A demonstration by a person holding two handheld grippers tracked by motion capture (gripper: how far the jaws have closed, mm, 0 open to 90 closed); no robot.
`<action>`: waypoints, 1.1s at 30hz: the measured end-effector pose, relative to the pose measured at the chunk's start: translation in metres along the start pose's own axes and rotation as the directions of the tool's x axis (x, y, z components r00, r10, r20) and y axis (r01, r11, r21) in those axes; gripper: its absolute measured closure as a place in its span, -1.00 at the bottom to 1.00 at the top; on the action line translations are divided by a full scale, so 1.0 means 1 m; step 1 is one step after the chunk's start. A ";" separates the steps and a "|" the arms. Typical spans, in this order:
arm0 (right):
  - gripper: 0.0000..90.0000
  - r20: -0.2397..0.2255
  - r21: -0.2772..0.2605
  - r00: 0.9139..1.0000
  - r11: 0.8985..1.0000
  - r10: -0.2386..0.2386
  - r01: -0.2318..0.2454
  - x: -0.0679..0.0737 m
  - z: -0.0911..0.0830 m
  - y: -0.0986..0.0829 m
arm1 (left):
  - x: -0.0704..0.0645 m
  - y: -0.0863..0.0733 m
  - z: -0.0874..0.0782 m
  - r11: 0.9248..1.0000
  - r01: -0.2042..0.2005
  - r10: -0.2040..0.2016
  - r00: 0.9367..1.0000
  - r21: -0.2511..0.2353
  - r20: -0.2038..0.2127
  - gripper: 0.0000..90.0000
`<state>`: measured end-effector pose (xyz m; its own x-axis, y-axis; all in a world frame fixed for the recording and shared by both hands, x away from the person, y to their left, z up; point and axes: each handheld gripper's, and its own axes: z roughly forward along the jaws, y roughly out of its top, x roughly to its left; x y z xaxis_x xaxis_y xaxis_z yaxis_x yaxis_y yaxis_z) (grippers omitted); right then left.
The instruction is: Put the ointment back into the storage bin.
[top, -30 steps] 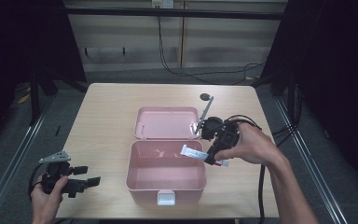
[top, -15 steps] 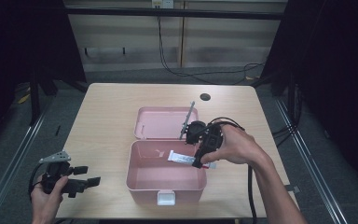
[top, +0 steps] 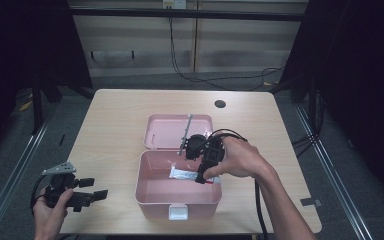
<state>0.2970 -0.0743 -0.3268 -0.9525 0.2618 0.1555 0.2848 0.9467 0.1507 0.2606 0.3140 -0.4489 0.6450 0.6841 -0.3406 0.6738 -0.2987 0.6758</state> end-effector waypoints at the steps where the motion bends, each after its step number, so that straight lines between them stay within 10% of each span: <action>1: 0.58 -0.003 0.003 1.000 1.000 0.001 -0.001 0.000 0.001 0.002 | 0.000 0.000 0.000 1.000 0.000 0.000 1.000 0.000 0.000 -0.62; 33: 0.58 -0.078 0.077 0.992 0.992 -0.098 0.104 0.005 0.051 0.031 | 0.000 0.000 0.000 1.000 -0.002 0.002 1.000 -0.002 -0.001 -0.62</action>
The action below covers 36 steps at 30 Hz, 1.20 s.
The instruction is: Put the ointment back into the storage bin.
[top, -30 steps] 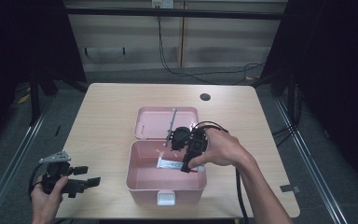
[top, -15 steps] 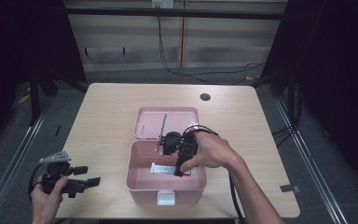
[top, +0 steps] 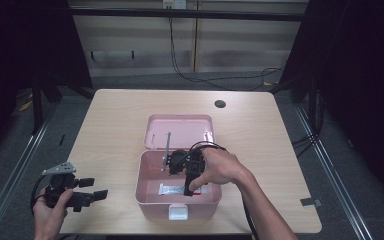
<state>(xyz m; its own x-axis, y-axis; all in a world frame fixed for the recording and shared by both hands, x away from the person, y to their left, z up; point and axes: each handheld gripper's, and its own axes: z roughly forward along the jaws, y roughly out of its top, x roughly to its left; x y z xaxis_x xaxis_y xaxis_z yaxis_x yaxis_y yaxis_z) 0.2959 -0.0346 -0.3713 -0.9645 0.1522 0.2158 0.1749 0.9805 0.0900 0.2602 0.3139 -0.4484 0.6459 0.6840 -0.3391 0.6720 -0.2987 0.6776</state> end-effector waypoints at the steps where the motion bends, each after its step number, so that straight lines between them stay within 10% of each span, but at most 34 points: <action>1: 0.58 -0.006 0.000 1.000 1.000 0.004 -0.004 0.000 0.001 0.001 | 0.000 0.000 0.000 1.000 0.001 -0.001 1.000 0.000 -0.001 -0.62; 36: 0.58 -0.074 0.075 0.997 0.997 -0.008 0.013 -0.008 0.050 0.021 | 0.000 0.000 0.000 1.000 0.007 -0.007 1.000 -0.003 0.002 -0.62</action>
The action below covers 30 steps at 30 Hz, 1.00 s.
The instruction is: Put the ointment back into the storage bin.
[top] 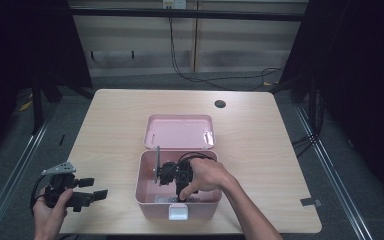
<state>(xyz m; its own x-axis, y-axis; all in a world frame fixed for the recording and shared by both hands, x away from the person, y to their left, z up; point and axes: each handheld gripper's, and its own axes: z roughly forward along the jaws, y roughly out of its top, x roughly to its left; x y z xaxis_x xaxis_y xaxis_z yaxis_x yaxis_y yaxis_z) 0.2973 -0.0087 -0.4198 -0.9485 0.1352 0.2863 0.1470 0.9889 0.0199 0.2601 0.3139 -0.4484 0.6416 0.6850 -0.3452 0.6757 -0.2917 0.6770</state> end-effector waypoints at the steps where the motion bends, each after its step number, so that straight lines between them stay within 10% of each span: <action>1: 0.58 0.000 0.004 1.000 1.000 0.002 -0.002 0.000 0.002 0.001 | 0.000 0.000 0.000 1.000 0.000 0.000 1.000 0.000 0.001 -0.62; 30: 0.56 -0.013 0.021 1.000 1.000 -0.003 0.003 -0.001 0.012 0.000 | 0.000 0.000 0.000 1.000 -0.001 0.001 1.000 0.005 -0.003 -0.62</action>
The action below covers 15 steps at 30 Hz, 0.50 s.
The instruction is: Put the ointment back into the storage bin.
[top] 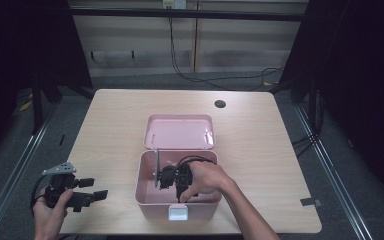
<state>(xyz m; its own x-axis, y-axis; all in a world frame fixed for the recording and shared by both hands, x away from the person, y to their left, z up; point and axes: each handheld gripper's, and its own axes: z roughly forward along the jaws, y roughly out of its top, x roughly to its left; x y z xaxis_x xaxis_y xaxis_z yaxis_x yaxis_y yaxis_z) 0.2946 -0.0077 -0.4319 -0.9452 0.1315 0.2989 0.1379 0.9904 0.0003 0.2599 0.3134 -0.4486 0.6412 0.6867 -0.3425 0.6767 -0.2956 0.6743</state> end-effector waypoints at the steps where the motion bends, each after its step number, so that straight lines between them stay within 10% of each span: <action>1: 0.56 0.001 0.003 1.000 1.000 0.004 -0.004 0.000 0.000 0.000 | 0.000 0.000 0.000 1.000 0.000 0.000 1.000 0.000 0.000 -0.62; 15: 0.45 0.064 -0.037 0.998 0.999 0.029 -0.027 0.006 -0.017 -0.011 | 0.000 0.000 0.000 1.000 0.000 0.000 1.000 -0.002 0.002 -0.62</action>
<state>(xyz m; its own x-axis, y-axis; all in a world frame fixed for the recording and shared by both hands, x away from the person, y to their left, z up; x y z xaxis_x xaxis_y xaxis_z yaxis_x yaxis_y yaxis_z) 0.2929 -0.0185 -0.4138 -0.9578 0.1624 0.2373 0.1738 0.9844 0.0275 0.2598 0.3135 -0.4486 0.6418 0.6857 -0.3434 0.6760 -0.2946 0.6754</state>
